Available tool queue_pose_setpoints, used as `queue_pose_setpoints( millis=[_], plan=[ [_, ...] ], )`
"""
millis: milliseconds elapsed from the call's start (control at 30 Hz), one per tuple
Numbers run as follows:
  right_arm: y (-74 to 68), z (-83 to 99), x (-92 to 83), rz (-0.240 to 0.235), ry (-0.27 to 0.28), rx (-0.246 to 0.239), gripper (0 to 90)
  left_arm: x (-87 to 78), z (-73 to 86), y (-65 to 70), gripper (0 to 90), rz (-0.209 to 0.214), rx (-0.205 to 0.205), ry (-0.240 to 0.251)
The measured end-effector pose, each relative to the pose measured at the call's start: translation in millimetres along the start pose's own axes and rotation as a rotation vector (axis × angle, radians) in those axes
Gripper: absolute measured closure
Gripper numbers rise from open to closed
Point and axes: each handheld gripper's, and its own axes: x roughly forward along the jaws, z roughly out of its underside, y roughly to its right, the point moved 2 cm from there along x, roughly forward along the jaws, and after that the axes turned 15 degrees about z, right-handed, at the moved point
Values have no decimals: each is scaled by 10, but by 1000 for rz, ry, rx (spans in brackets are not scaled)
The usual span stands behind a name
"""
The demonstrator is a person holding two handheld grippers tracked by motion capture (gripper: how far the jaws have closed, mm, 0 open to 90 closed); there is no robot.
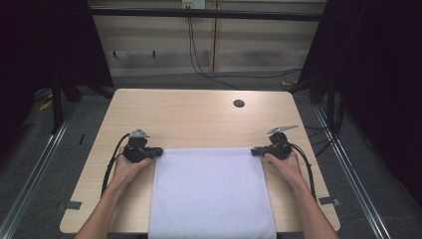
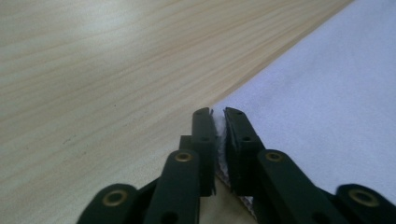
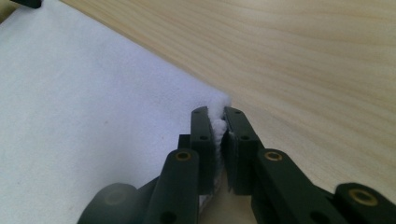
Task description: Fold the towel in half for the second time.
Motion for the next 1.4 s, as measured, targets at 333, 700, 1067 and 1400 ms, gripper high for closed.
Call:
queue_pose_setpoints(
  millis=[333,700,1067,1400],
  plan=[
    [66,-394,-303,17,145,14,851,-359,-505,13,862,-18,40,170],
    [125,-978,-736,56,319,21,855,-713,-1027,251,862,-35,165,321],
    [-44,-564,-1060,-72,360,-29,854,-873,-682,542,859,-1,244,286],
    [-302,-123,-1217,-116,302,-108,853,-946,-278,793,859,14,266,252]
  ],
)
